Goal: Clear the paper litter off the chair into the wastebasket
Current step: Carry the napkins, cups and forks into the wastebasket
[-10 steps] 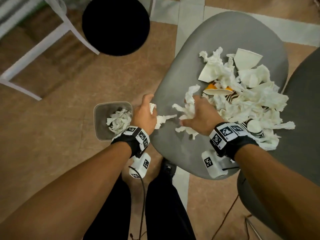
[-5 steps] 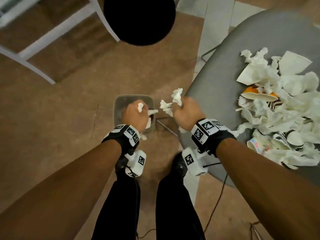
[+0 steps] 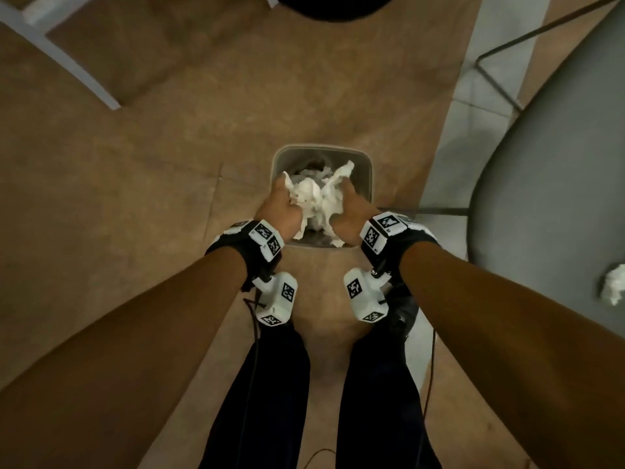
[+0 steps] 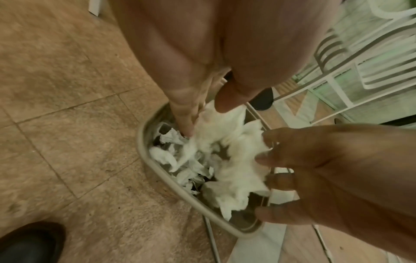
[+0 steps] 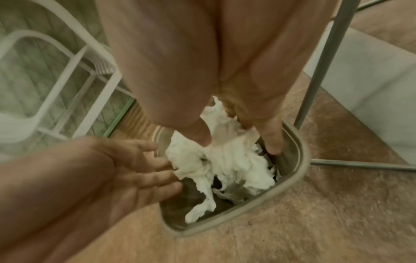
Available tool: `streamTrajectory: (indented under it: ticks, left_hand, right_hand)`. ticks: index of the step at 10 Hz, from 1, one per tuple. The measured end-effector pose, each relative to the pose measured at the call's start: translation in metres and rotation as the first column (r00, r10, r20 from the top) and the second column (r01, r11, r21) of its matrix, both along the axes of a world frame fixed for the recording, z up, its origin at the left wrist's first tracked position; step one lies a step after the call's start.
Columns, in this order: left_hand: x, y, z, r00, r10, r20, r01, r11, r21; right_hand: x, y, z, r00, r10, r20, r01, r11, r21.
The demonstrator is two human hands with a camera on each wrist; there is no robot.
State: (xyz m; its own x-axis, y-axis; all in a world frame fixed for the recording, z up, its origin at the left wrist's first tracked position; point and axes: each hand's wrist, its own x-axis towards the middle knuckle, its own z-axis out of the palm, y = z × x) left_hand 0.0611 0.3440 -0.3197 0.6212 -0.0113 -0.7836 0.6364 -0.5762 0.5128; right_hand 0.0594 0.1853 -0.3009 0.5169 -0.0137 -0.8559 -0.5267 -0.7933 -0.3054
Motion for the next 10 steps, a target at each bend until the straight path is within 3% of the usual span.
streamTrajectory:
  ticks: [1, 2, 3, 5, 7, 8, 9, 10]
  left_hand:
    - [-0.004, 0.011, -0.003, 0.999, -0.048, 0.024, 0.047, 0.998, 0.037]
    - [-0.002, 0.015, 0.016, 0.998, -0.014, 0.055, 0.013, 1.0, 0.018]
    - [0.007, 0.011, 0.045, 0.987, -0.097, 0.131, 0.086, 0.992, 0.087]
    - [0.026, -0.038, 0.125, 0.923, -0.274, 0.27, 0.241, 0.959, 0.149]
    - [0.031, -0.161, 0.186, 0.816, -0.416, 0.402, 0.411, 0.906, 0.103]
    - [0.021, -0.242, 0.207, 0.737, -0.497, 0.458, 0.526, 0.848, 0.072]
    - [0.004, -0.325, 0.228, 0.572, -0.595, 0.565, 0.678, 0.731, 0.083]
    - [-0.022, -0.401, 0.242, 0.324, -0.742, 0.586, 0.812, 0.536, 0.229]
  right_hand:
    - [-0.004, 0.005, -0.008, 0.997, 0.029, 0.073, -0.026, 0.998, -0.052]
    - [-0.005, 0.0, -0.002, 0.99, -0.05, 0.135, 0.059, 0.996, -0.065]
    - [-0.001, -0.012, 0.02, 0.975, -0.157, 0.159, 0.156, 0.988, 0.016]
    - [0.009, -0.042, 0.122, 0.919, -0.314, 0.237, 0.262, 0.938, 0.227]
    - [-0.023, -0.167, 0.221, 0.812, -0.416, 0.411, 0.316, 0.903, 0.29]
    - [-0.06, -0.253, 0.242, 0.713, -0.519, 0.471, 0.435, 0.855, 0.283]
    - [-0.098, -0.334, 0.256, 0.645, -0.529, 0.551, 0.541, 0.826, 0.159]
    - [-0.127, -0.401, 0.261, 0.536, -0.537, 0.651, 0.637, 0.764, 0.106]
